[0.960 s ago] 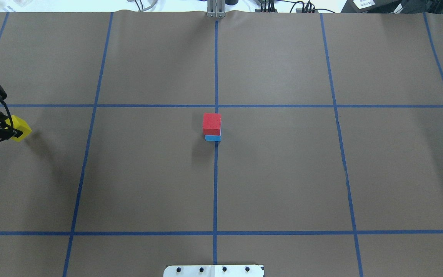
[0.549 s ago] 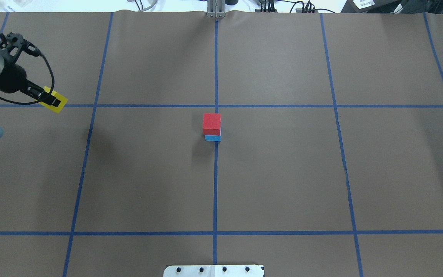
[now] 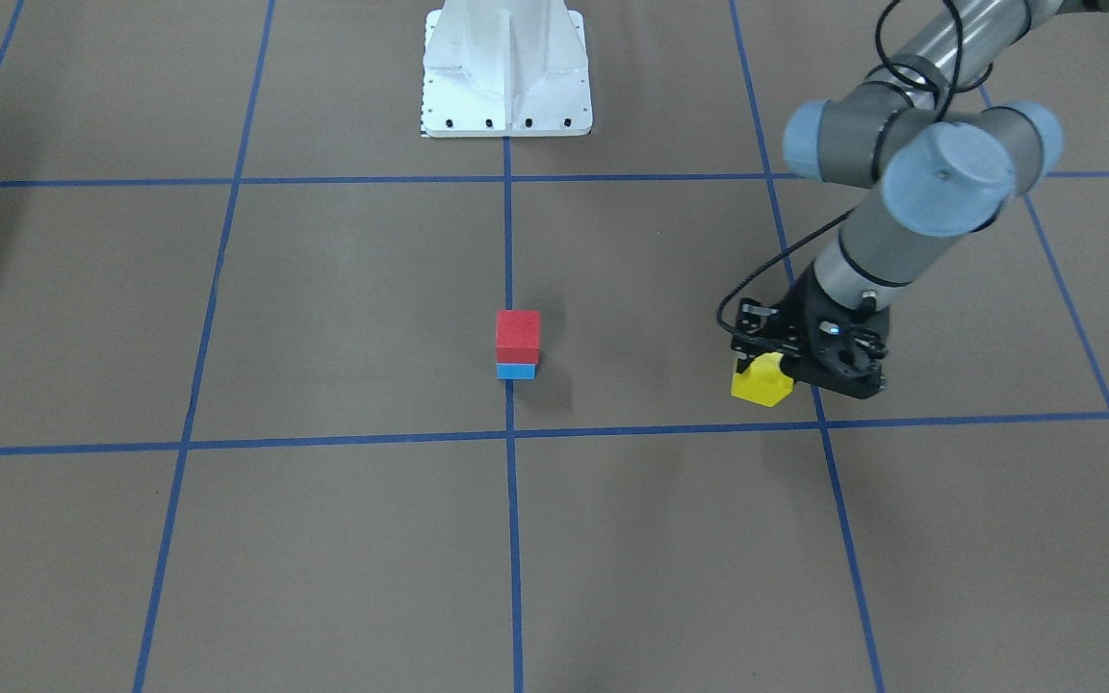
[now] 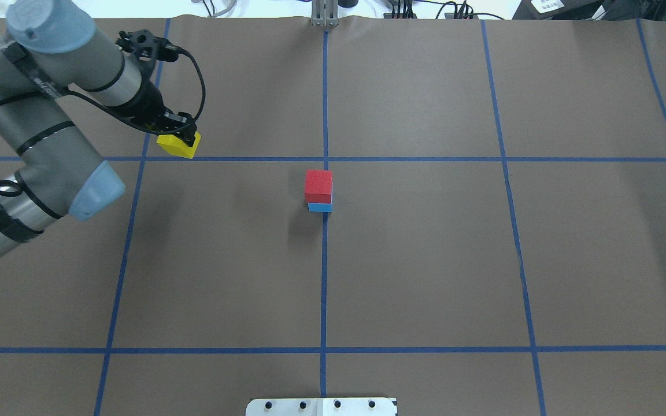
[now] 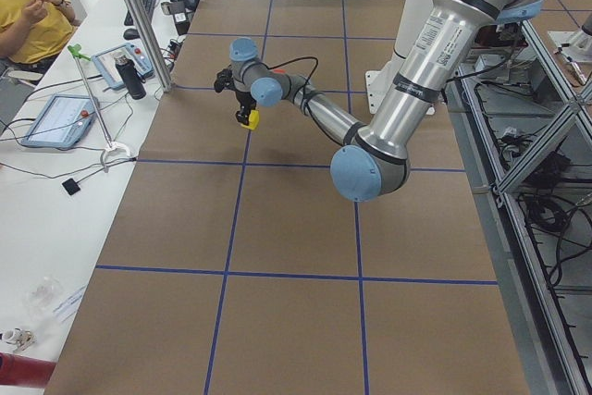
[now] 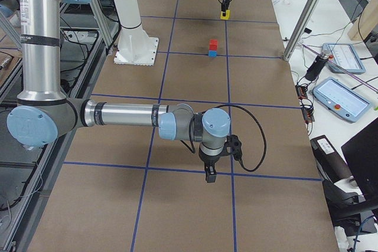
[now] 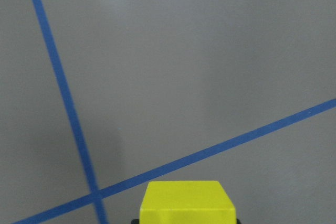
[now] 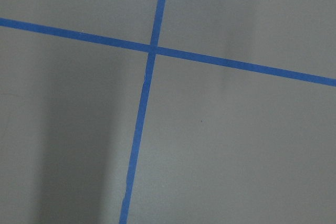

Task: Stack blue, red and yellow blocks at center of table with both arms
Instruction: 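Carry the yellow cube with the left gripper above the red cube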

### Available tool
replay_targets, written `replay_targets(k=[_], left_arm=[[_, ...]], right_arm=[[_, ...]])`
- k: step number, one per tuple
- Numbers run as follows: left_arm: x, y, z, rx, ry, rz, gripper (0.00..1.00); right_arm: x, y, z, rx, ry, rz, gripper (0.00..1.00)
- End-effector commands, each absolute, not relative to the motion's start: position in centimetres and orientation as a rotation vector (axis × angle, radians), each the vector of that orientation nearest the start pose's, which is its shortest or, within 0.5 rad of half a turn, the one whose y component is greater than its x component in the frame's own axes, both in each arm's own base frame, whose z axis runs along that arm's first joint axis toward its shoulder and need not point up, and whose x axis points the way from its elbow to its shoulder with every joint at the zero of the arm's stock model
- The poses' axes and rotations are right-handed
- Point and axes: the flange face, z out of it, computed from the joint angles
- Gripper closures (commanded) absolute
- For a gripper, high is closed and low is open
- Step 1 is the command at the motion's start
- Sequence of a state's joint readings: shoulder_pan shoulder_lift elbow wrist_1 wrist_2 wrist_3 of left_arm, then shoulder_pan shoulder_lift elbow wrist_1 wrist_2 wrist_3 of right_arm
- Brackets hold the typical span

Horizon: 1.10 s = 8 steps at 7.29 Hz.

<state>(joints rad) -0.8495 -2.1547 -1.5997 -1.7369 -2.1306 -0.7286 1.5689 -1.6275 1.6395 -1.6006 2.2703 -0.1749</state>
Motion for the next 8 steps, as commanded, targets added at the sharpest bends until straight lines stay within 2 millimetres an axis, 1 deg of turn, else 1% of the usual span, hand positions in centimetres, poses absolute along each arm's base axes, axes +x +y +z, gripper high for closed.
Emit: replay_targets(k=[1, 2, 3, 4, 5, 6, 7, 8], left_arm=[[46.1, -53.9, 18.6, 0.152, 0.895, 0.124, 1.0], [48.1, -52.5, 14.4, 0.119, 0.907, 0.097, 1.0], [49.9, -52.0, 11.5, 0.103, 0.909, 0.071, 1.0], [53.0, -51.0, 10.0, 0.107, 0.887, 0.038, 1.0], [55.5, -49.6, 9.4, 0.099, 0.874, 0.038, 1.0], [55.7, -49.6, 9.5, 0.099, 0.869, 0.038, 0.95], [56.3, -49.8, 10.3, 0.091, 0.852, 0.035, 0.89], [56.4, -49.9, 10.5, 0.089, 0.848, 0.035, 0.85]], right_arm=[[6.8, -46.6, 66.1, 0.04, -0.699, -0.162, 0.0], [6.8, -46.6, 66.1, 0.042, -0.699, -0.162, 0.0], [6.8, -46.5, 66.2, 0.039, -0.7, -0.161, 0.0], [6.8, -46.6, 66.2, 0.04, -0.699, -0.162, 0.0], [6.8, -46.6, 66.1, 0.042, -0.699, -0.162, 0.0], [6.8, -46.6, 66.1, 0.042, -0.699, -0.162, 0.0], [6.8, -46.6, 66.1, 0.042, -0.699, -0.162, 0.0], [6.8, -46.6, 66.1, 0.042, -0.699, -0.162, 0.0]])
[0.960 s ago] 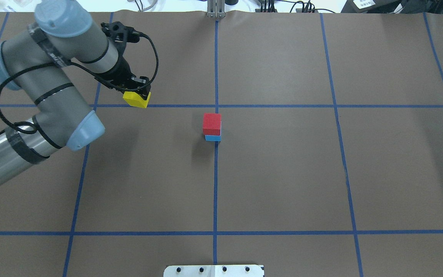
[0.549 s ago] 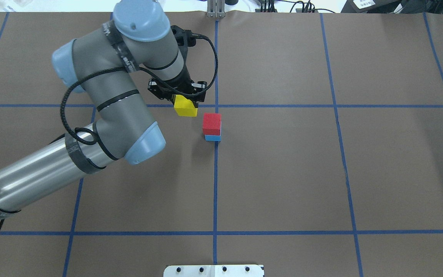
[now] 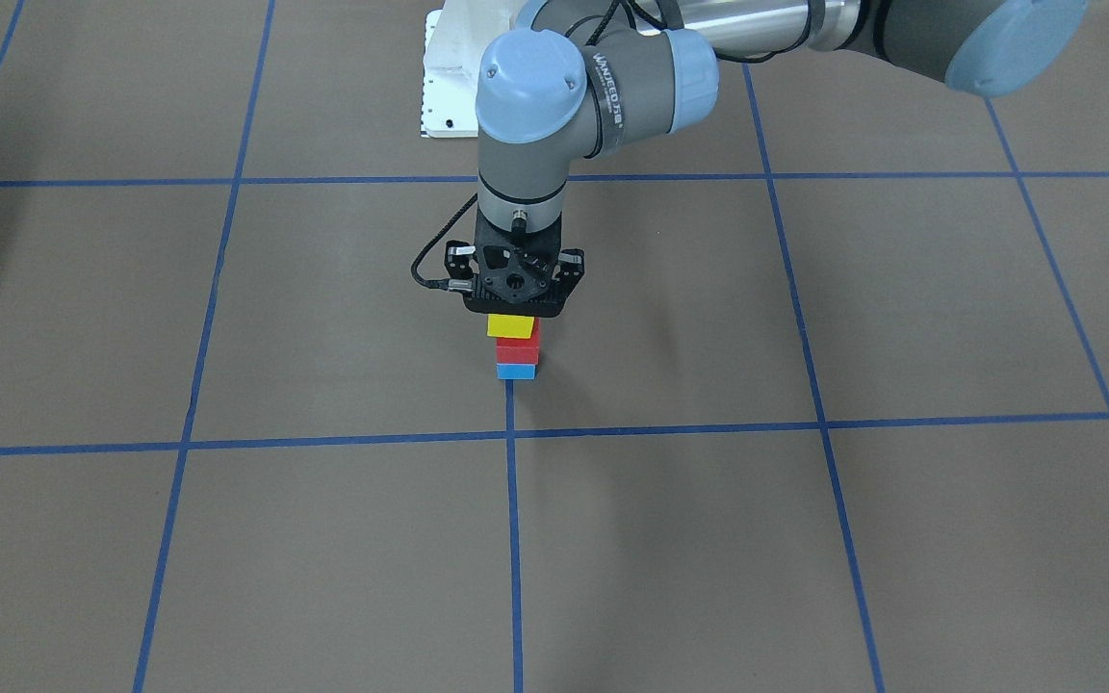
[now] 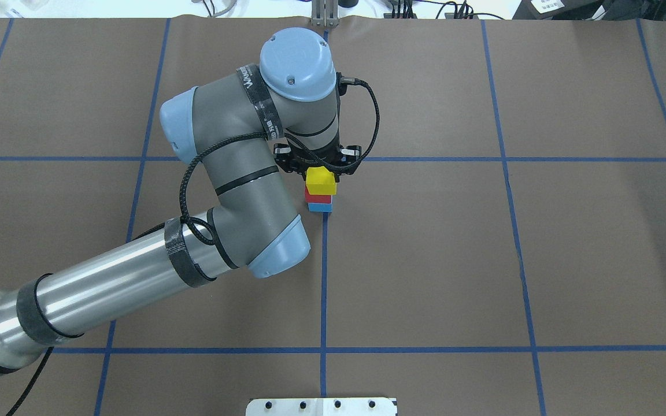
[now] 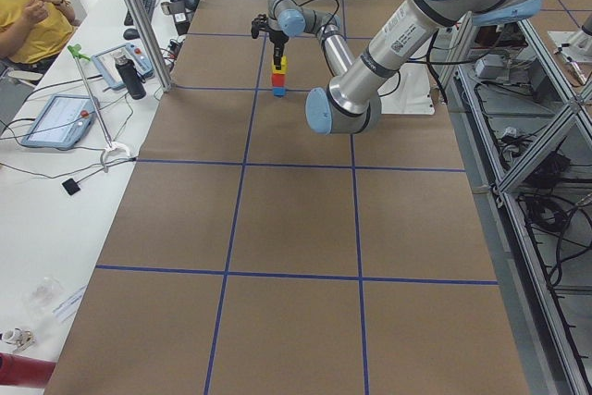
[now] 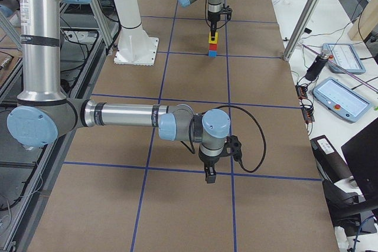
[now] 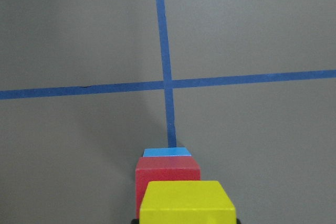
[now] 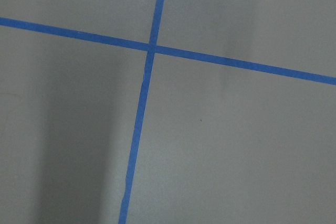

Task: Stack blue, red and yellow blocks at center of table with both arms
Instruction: 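Lower the yellow cube onto the red cube and open the left gripper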

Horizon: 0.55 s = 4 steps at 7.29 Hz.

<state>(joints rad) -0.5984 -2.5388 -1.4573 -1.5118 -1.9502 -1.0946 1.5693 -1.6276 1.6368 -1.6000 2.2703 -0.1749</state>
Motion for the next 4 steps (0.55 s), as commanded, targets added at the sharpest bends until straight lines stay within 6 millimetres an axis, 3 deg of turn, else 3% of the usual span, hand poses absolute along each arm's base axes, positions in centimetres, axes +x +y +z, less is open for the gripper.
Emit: replay_targets(k=[1, 4], left_arm=[[56.32, -49.82, 10.22, 0.093, 0.852, 0.038, 0.79], [56.02, -50.32, 11.21, 0.079, 0.822, 0.026, 0.71]], right_arm=[[6.85, -46.63, 66.14, 0.042, -0.699, -0.162, 0.0], [6.85, -46.71, 66.07, 0.043, -0.699, -0.163, 0.0]])
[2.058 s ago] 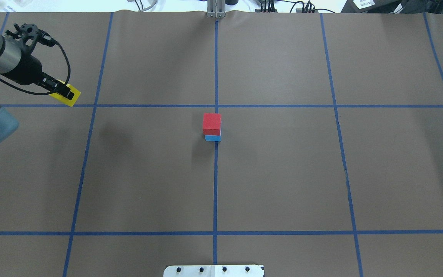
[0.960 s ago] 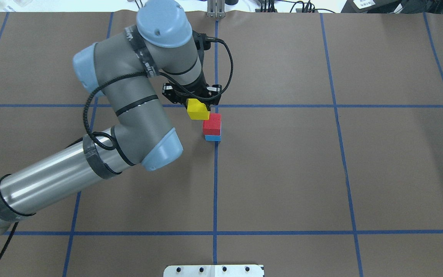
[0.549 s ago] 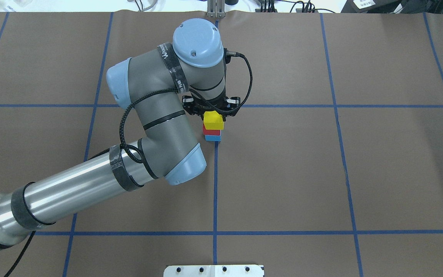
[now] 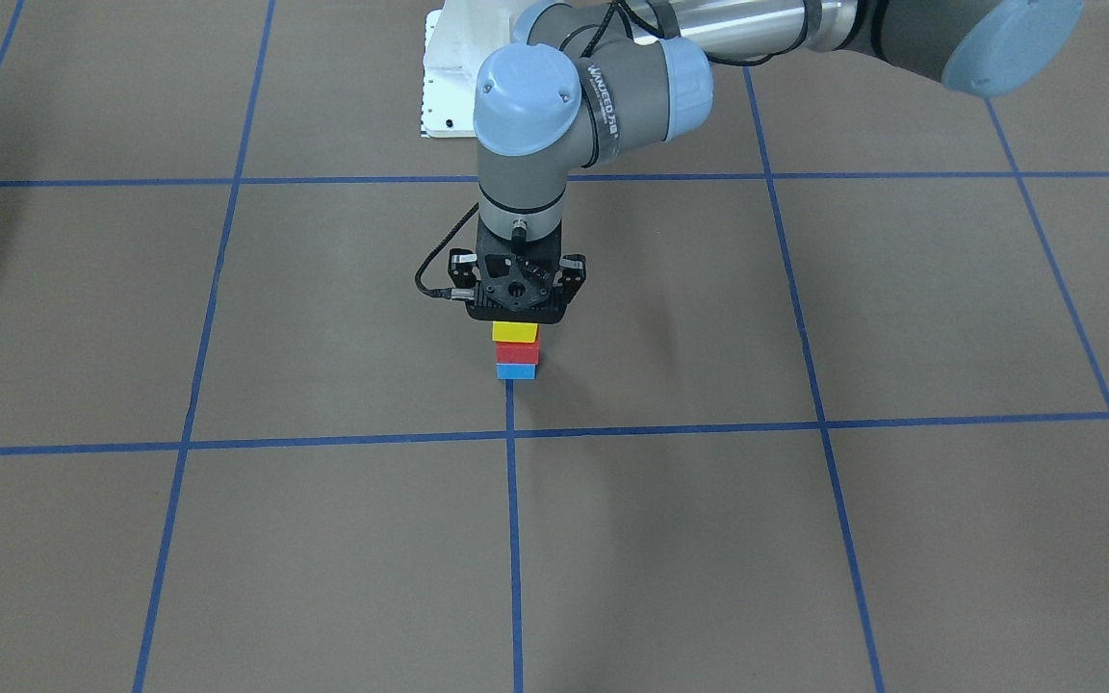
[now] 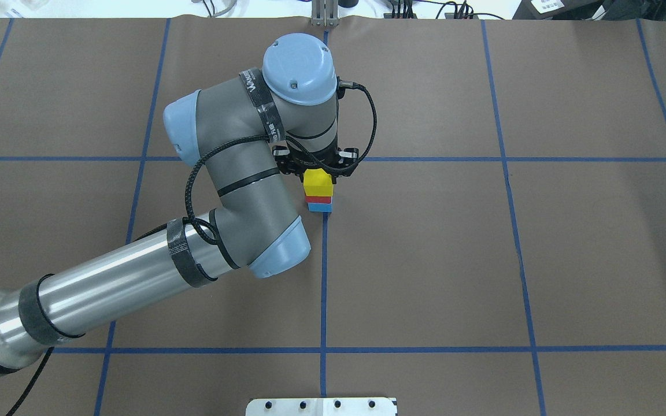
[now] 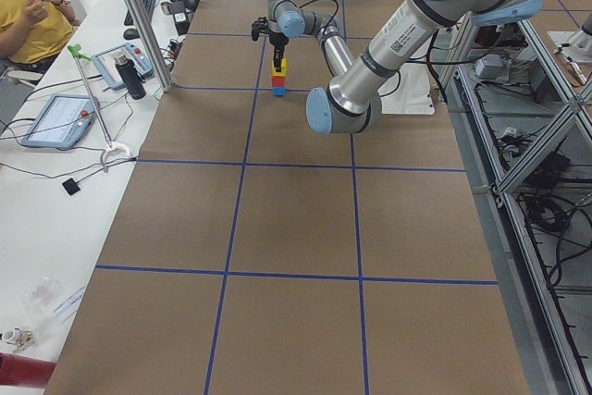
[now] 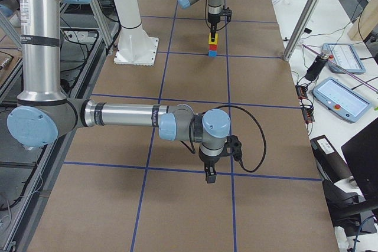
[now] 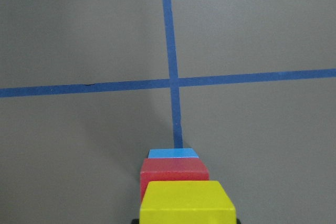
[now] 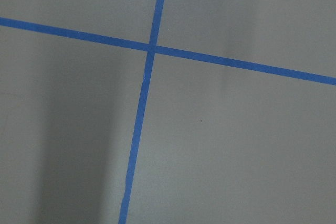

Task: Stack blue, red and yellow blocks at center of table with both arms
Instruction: 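Lower the yellow cube onto the red cube and open the left gripper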

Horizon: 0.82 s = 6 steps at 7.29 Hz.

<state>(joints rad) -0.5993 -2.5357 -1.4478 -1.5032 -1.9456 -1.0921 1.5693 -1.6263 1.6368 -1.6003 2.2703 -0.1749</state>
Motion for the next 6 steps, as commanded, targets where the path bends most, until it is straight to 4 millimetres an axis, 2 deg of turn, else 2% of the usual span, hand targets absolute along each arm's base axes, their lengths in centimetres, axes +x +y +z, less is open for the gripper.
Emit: replay_targets(k=[1, 3, 6], left_arm=[[55.98, -50.29, 11.17, 0.078, 0.822, 0.024, 0.67], [56.04, -50.2, 10.94, 0.077, 0.825, 0.02, 0.59], [56.14, -50.13, 10.79, 0.068, 0.826, 0.003, 0.58]], right_arm=[[6.85, -46.71, 66.07, 0.043, -0.699, -0.163, 0.0], [6.85, -46.63, 66.14, 0.042, -0.699, -0.162, 0.0], [6.85, -46.63, 66.14, 0.042, -0.699, -0.162, 0.0]])
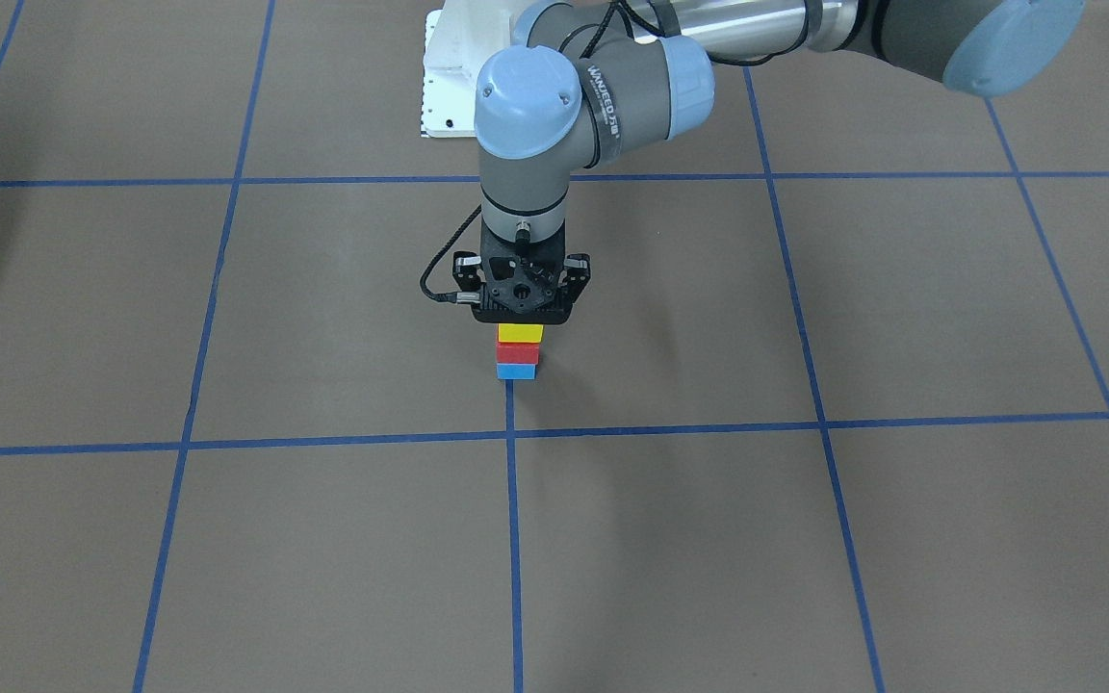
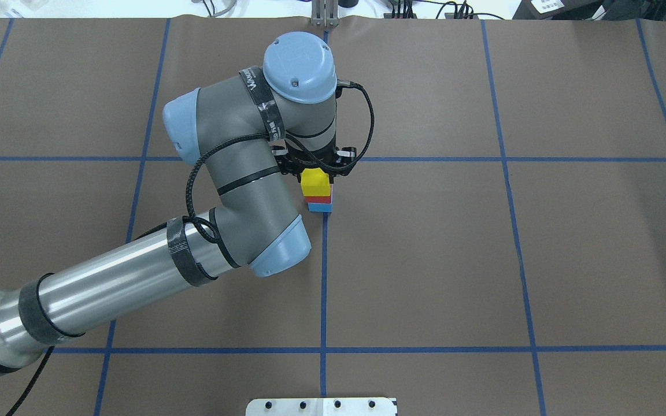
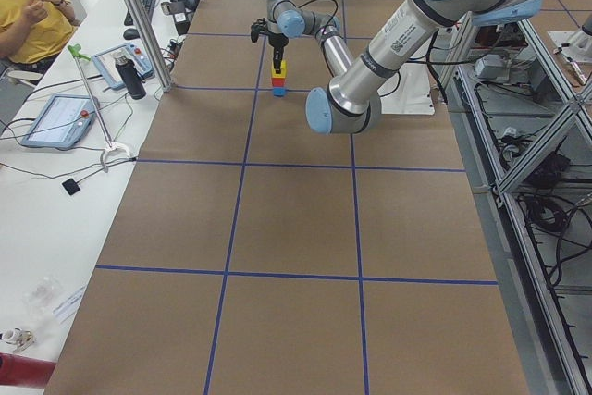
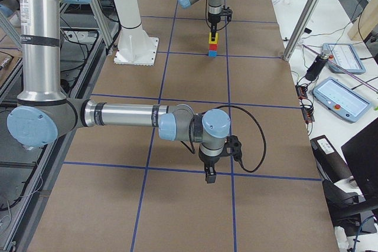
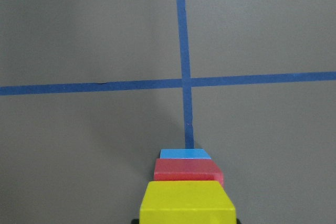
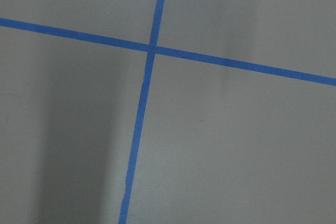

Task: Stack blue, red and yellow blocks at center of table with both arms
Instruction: 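Lower the yellow cube onto the red cube and open the left gripper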

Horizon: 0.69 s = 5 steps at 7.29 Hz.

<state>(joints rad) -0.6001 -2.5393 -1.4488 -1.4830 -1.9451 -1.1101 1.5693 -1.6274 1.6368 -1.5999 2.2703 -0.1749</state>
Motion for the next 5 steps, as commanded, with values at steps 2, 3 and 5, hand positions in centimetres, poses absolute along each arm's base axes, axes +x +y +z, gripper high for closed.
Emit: replay_targets(k=[2, 3, 5], left_arm=[[56.28, -50.12, 10.89, 0.078, 0.818, -0.002, 0.51], [56.33, -50.13, 10.92, 0.087, 0.813, -0.004, 0.39], [56.31, -50.14, 10.81, 0.089, 0.814, -0.005, 0.27]], right_arm=[[6.85, -46.56, 66.21, 0.04, -0.699, -0.162, 0.0], [6.85, -46.56, 66.21, 0.04, -0.699, -0.162, 0.0], [6.85, -46.55, 66.29, 0.039, -0.7, -0.161, 0.0]])
